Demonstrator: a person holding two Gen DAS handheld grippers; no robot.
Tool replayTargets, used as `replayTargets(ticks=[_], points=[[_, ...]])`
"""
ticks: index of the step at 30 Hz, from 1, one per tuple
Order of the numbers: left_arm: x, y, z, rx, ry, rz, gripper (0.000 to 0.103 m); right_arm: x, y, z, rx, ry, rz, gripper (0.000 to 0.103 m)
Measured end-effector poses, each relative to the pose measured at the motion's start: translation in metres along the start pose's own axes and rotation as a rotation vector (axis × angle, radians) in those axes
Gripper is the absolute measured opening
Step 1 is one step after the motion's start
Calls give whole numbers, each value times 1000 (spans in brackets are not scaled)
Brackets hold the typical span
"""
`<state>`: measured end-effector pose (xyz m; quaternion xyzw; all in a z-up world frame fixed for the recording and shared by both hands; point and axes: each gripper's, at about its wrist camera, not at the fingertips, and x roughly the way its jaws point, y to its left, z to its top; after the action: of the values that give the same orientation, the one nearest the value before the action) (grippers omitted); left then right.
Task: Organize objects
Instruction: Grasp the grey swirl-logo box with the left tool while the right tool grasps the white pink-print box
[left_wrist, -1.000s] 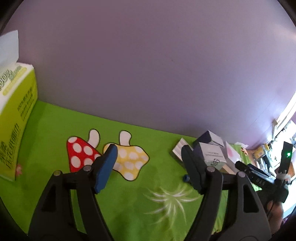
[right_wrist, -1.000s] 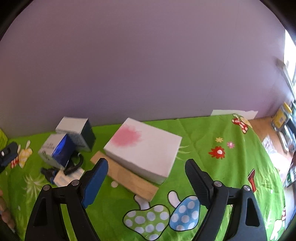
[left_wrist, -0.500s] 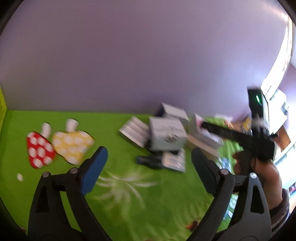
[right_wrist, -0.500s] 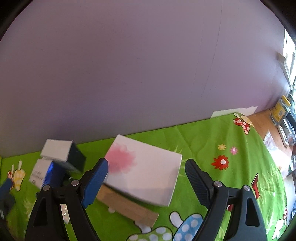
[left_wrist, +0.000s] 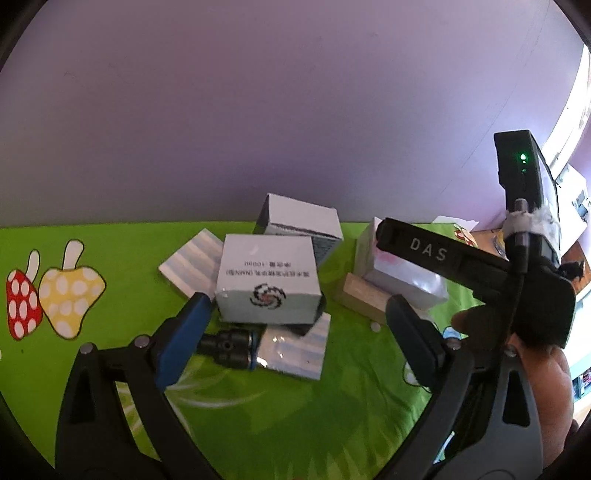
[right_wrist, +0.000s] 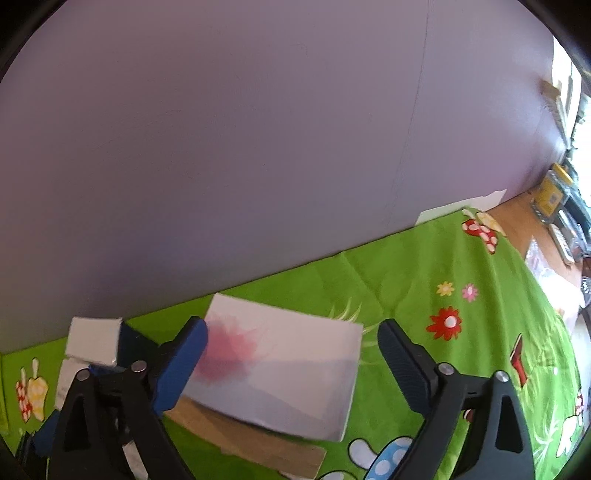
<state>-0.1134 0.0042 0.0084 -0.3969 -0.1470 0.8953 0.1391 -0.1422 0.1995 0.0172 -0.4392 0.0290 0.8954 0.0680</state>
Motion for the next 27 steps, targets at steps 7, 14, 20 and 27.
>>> replayTargets(ticks=[7,14,20,27], points=[[9,-3,-2,64,21,-7,65,-2,-4,-7,-3,-5,5,103],[1,-4,-2,92,10,5,57,-12,-8,-13,-15,1,2,103],[-24,0,3,92,-77,70,57,-20,-10,-22,-19,-10,7,103],[-31,4,5,80,-100,61,57,-9,-10,-35,-62,33,-40,101]])
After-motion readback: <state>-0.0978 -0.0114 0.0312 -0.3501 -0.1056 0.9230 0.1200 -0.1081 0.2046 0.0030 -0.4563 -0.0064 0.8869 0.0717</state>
